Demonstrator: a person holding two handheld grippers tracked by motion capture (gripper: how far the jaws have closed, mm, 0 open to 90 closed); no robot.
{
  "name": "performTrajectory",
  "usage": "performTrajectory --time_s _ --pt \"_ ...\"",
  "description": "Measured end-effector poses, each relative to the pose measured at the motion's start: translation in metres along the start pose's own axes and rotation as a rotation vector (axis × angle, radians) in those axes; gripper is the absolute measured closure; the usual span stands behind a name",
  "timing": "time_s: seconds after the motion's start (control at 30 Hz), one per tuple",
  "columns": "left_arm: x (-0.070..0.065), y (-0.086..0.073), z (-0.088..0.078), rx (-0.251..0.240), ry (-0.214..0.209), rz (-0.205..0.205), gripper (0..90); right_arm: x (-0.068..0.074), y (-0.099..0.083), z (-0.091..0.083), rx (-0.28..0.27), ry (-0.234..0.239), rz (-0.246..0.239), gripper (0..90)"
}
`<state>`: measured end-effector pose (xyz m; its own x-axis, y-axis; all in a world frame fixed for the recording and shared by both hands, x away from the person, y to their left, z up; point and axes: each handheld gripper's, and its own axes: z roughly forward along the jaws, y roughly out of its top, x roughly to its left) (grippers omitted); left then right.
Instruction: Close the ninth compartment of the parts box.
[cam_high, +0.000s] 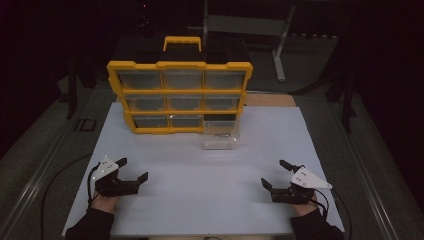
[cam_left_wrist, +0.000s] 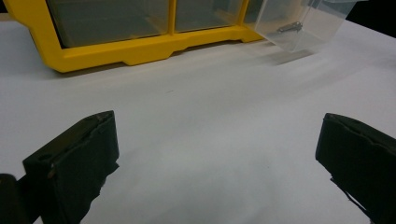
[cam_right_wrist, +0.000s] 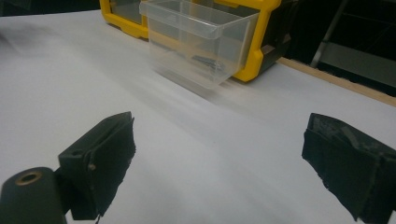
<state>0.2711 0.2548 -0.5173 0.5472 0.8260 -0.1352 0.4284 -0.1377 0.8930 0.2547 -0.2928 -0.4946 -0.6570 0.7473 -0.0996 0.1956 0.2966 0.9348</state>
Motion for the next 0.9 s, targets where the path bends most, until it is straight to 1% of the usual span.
performTrajectory --time_s 0.17,0.27,0.37,0.47,0.6,0.67,0.83,0.9 --pt "0.0004 0.0004 -0.0009 -0.008 -0.006 -0.009 0.0 0.0003 0.0001 0.0002 0.001 0.0 -0.001 9.3" --pt "-0.0003 0.0005 -0.0005 -0.006 -0.005 -0.002 0.0 0.0004 -0.0001 0.0002 0.002 -0.001 0.0 9.4" --pt "0.0002 0.0006 0.0 -0.008 -0.008 -0.009 0.0 0.0004 0.0005 -0.0003 0.002 -0.003 0.001 9.3" --pt "0.0005 0.0013 -0.0002 -0.012 -0.012 -0.01 0.0 0.0005 0.0002 -0.0004 0.002 -0.001 -0.004 9.4" --pt "-0.0001 0.0021 -0.0002 -0.016 -0.014 -0.008 0.0 0.001 -0.0004 -0.0009 0.004 0.0 0.003 9.4" --pt "-0.0005 0.002 0.0 -0.009 -0.013 -0.001 0.0 0.0013 0.0004 -0.0018 0.001 -0.003 0.005 9.4" --pt "0.0002 0.0024 -0.0015 -0.021 -0.023 -0.011 0.0 0.0016 0.0027 -0.0034 -0.005 -0.007 0.006 9.4" --pt "-0.0001 0.0023 -0.0015 -0.02 -0.024 -0.01 0.0 0.0019 0.0044 -0.0042 0.003 -0.016 0.005 9.4"
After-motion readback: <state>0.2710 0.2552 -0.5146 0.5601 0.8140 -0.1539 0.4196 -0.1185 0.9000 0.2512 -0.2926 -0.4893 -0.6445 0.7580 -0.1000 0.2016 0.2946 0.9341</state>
